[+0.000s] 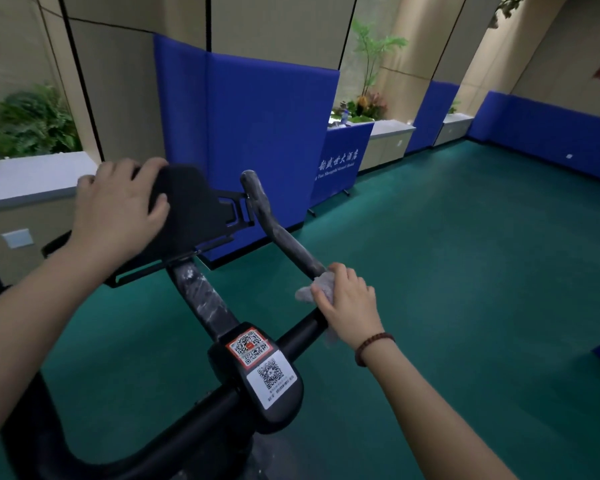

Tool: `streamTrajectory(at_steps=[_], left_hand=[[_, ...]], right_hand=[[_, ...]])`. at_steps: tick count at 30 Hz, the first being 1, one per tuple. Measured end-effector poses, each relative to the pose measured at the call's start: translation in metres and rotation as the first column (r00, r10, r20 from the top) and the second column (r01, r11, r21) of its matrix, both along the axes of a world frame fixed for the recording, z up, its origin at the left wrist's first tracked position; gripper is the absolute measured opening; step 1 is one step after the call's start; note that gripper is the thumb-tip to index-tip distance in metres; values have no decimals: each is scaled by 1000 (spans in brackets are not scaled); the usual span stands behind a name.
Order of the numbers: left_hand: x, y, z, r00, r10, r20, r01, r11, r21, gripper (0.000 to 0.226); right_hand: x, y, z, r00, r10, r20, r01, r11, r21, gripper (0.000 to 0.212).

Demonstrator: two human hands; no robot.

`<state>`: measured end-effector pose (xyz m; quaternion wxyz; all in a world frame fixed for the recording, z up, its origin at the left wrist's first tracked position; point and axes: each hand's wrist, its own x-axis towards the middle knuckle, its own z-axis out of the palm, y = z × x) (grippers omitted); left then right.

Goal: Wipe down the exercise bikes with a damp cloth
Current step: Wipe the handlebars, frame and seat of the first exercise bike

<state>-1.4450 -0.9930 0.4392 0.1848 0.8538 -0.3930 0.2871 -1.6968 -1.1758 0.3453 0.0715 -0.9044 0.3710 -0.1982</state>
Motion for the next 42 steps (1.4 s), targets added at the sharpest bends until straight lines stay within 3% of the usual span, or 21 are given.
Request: streamTrajectory(at_steps=[3,5,12,19,24,32,39,42], left_hand=[[-3,-2,-4,1000,14,21,-14,1000,-15,49],[-3,-2,-6,1000,14,10,-14,999,-43,51],[-3,-7,-7,1000,20,-18,-22,996,-84,53],[-1,-7,-10,999,40,-13,-41,996,-75,53],[0,-7,-14,998,54,-7,-55,996,-72,51],[3,-10,-14,997,71,-5,-72,994,-80,52],[4,-10,-16,996,91,1,-90,991,-98,52],[5,-11,-16,994,105,5,-104,991,-85,52]], right_hand=[[8,14,0,985,-116,127,88,974,207,38],[13,15,-3,975,-133,176,84,961,264,37],[25,-17,10,974,3,225,-92,918,387,48],[65,-41,31,959,273,77,-283,906,314,52],[109,-49,37,938,341,59,-344,905,251,53],[161,-65,39,915,310,257,-378,882,283,60],[210,-73,52,821,197,535,-418,847,329,39],[228,-77,65,817,156,556,-401,846,352,36]])
